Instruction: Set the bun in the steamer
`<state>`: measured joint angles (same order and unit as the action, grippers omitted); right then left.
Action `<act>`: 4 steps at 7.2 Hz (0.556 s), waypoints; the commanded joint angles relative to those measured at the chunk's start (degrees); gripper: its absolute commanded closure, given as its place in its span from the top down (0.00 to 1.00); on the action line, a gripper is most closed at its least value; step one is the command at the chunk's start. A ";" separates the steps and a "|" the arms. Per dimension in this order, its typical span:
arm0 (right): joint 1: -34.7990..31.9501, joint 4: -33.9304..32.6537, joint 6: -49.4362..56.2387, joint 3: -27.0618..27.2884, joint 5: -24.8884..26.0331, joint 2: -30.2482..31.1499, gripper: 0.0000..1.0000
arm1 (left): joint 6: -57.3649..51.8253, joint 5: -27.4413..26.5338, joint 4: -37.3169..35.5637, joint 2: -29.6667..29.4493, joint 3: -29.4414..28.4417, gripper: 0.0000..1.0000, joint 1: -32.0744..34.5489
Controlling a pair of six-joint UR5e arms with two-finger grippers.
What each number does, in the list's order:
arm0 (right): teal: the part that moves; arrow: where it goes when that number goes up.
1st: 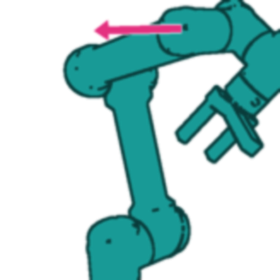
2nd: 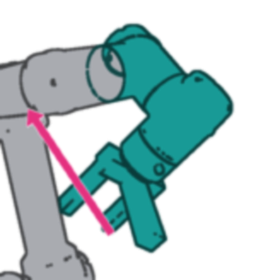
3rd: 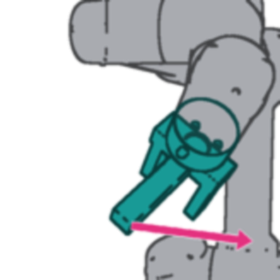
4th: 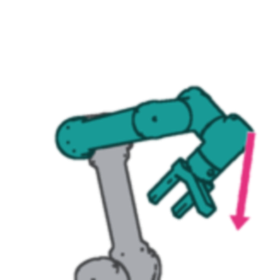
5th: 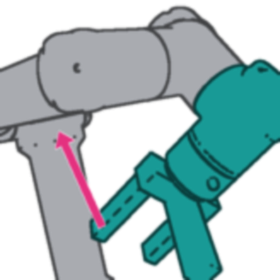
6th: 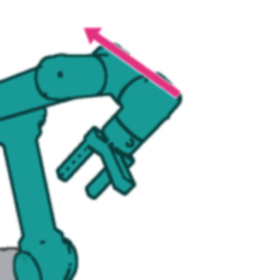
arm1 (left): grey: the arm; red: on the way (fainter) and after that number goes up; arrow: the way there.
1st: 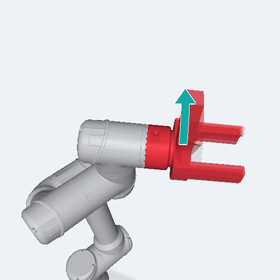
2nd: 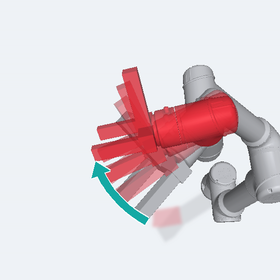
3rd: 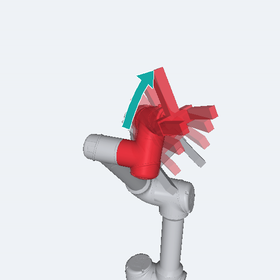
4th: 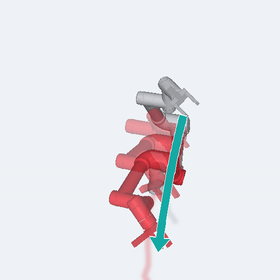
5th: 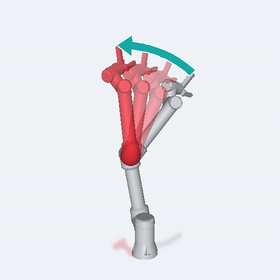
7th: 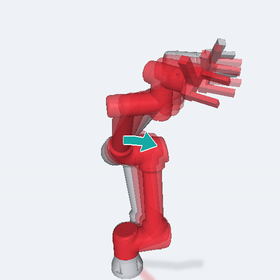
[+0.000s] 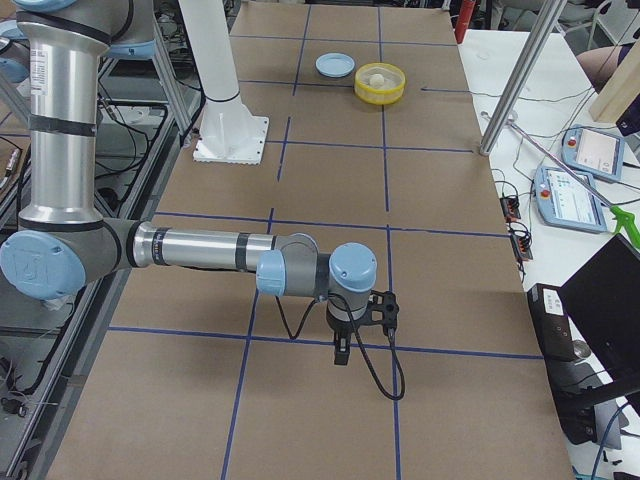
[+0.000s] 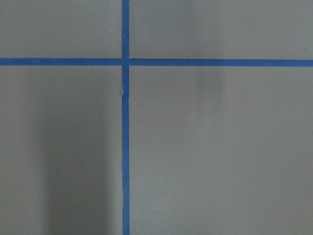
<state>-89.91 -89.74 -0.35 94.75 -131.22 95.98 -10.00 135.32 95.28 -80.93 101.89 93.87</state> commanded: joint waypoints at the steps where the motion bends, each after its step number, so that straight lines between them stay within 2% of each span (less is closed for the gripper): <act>1: 0.00 0.00 0.00 0.00 0.00 0.00 1.00 | -0.02 -0.23 0.70 -0.01 -0.90 1.00 -0.18; 4: 0.00 0.00 0.00 0.00 0.00 0.00 1.00 | 1.90 -0.24 -2.53 0.16 -0.65 1.00 -0.27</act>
<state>-89.91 -89.74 -0.35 94.75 -131.22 95.98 -9.25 134.83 94.60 -80.63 100.90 93.67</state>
